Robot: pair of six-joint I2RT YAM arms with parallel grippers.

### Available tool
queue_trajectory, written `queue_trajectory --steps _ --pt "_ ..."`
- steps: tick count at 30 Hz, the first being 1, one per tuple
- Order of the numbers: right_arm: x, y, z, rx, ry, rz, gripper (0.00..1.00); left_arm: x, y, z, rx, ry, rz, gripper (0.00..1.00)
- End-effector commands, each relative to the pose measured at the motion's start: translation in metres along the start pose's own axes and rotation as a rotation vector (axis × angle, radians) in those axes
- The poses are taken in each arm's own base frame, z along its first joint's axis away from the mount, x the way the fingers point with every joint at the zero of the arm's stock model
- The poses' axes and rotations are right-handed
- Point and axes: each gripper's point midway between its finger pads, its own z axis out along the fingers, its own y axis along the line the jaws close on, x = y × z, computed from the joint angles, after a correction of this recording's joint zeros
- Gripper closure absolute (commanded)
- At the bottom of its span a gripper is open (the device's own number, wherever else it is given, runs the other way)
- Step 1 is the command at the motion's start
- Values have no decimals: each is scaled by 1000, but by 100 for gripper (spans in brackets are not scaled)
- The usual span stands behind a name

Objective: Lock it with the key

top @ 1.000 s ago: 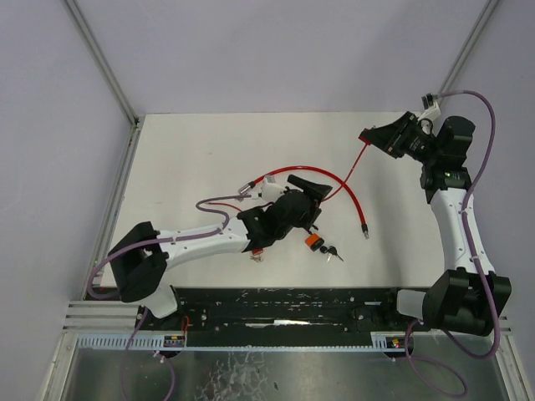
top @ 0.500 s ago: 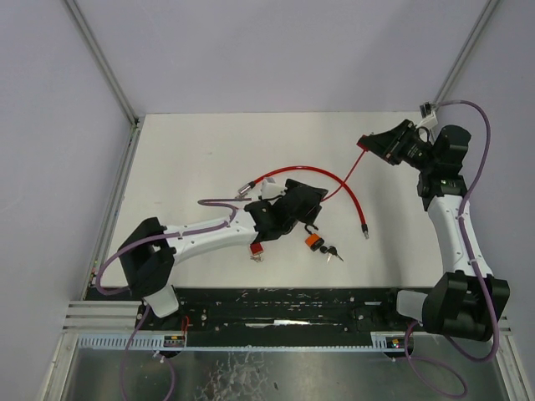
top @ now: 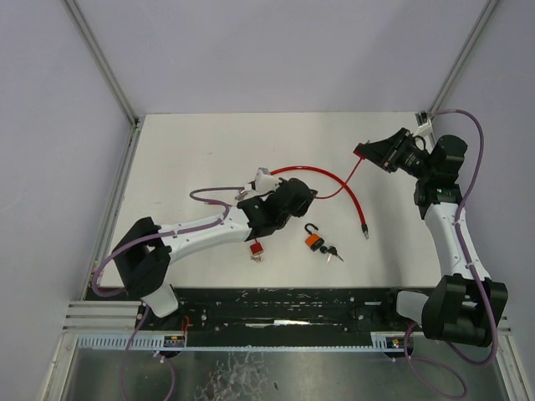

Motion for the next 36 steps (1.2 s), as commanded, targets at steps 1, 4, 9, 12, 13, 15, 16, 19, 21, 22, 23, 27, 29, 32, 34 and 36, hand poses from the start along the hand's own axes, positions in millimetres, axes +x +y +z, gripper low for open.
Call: queue_trajectory --steps 1,4,9,12,13,15,16,19,21,22,23,27,29,32,34,36 --pt "-6 41 -8 -148 -11 -108 100 -10 -35 -16 173 -35 230 100" --pt "-1 46 -10 -180 3 -114 100 -7 -53 -26 278 -34 460 100" --pt "5 55 -14 -245 10 -114 100 14 -70 -49 509 36 851 100" --pt "10 59 -14 -273 26 -126 100 28 -79 -64 645 81 1018 100" --pt "13 60 -14 -278 33 -127 100 32 -81 -67 668 98 1071 100" --pt "16 61 -15 -287 40 -135 100 40 -85 -70 697 131 1163 100" --pt "18 62 -15 -293 42 -140 100 43 -86 -72 711 152 1193 100" --pt "21 67 -16 -314 50 -149 100 51 -92 -80 773 212 1236 100" --pt "23 71 -17 -332 55 -160 100 57 -96 -89 839 268 1244 100" --pt "24 74 -18 -342 55 -165 100 58 -98 -93 870 296 1252 100" --pt "24 76 -19 -352 54 -168 100 58 -100 -94 884 312 1257 100" --pt "23 85 -22 -385 37 -173 100 59 -105 -101 940 410 1252 100" --pt "21 90 -23 -399 29 -173 100 60 -106 -103 951 465 1220 100" --pt "21 95 -25 -421 20 -181 100 66 -104 -109 967 584 1154 100" --pt "21 98 -26 -432 18 -185 100 71 -102 -111 973 653 1124 100" --pt "21 97 -26 -432 15 -186 100 77 -100 -113 980 711 1102 100"
